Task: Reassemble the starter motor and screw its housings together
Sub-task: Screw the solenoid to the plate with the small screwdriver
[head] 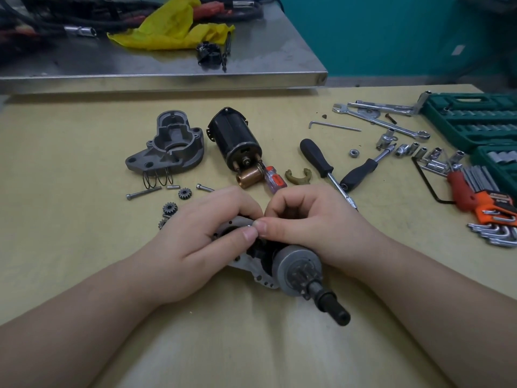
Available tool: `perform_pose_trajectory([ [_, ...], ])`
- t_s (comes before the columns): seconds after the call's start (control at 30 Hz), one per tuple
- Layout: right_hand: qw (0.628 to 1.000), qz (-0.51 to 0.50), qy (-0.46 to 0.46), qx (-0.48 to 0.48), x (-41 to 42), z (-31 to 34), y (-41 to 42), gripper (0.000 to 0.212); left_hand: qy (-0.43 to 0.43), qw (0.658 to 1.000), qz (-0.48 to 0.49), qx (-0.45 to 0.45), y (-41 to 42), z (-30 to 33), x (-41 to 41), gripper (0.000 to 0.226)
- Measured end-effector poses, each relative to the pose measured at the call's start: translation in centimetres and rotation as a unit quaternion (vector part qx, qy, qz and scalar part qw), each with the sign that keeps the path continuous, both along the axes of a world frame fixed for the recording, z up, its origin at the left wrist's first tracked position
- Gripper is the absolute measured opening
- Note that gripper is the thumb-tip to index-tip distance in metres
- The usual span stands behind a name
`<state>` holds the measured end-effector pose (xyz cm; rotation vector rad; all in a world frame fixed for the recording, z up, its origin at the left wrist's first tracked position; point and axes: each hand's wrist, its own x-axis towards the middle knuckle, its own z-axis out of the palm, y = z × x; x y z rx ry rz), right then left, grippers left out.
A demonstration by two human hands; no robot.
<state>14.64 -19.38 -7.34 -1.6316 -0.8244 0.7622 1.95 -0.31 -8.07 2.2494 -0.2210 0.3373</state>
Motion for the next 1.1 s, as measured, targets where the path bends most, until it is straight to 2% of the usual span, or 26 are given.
perform_pose_trajectory([
  [0.07, 0.999, -0.023, -0.022, 0.016, 0.5, 0.1, -0.3, 0.019, -0.010, 1.000, 0.005, 0.027, -0.1, 0.1, -0.1, 0.015],
  [0.13, 0.992, -0.103, -0.057, 0.045, 1.1, 0.0, -0.4, 0.014, -0.017, 0.999, 0.021, 0.039, -0.4, 0.2, -0.1, 0.015],
  [0.23, 0.947, -0.216, -0.239, 0.009, 2.5, -0.5, -0.2, 0.007, -0.012, 0.997, 0.068, 0.027, -1.0, 0.5, -0.1, 0.010],
  [0.3, 0.917, -0.200, -0.342, -0.043, 3.2, -0.7, 0.1, 0.013, -0.005, 0.993, 0.115, -0.005, -1.1, 0.5, 0.0, 0.011],
  [0.37, 0.908, -0.134, -0.388, -0.086, 3.6, -1.1, 0.3, 0.023, -0.007, 0.988, 0.154, -0.033, -1.0, 0.6, 0.1, 0.013],
  [0.5, 0.871, -0.026, -0.437, -0.222, 3.1, -0.9, 0.5, 0.031, 0.002, 0.976, 0.193, -0.104, -0.4, 0.8, 0.3, 0.007],
  [0.67, 0.870, -0.035, -0.434, -0.230, 2.9, -0.5, 0.5, 0.036, 0.018, 0.965, 0.188, -0.180, -0.4, 0.8, 0.4, 0.007],
  [0.73, 0.871, -0.059, -0.440, -0.210, 2.8, -0.7, 0.3, 0.032, 0.027, 0.966, 0.176, -0.186, -0.2, 0.9, 0.4, 0.006],
  [0.83, 0.858, -0.149, -0.478, -0.111, 2.9, -1.1, 0.0, 0.013, 0.034, 0.972, 0.165, -0.162, 0.1, 0.9, 0.3, 0.005],
  [0.97, 0.839, -0.224, -0.496, 0.005, 2.8, -0.8, -0.1, 0.007, 0.038, 0.977, 0.173, -0.122, 0.2, 1.0, 0.2, 0.007],
  [1.03, 0.855, -0.257, -0.445, 0.072, 2.2, -0.4, -0.1, 0.008, 0.037, 0.977, 0.175, -0.116, 0.2, 1.2, 0.3, 0.008],
  [1.1, 0.889, -0.282, -0.324, 0.158, 1.4, 0.2, -0.2, 0.015, 0.034, 0.977, 0.175, -0.113, 0.2, 1.3, 0.5, 0.009],
])
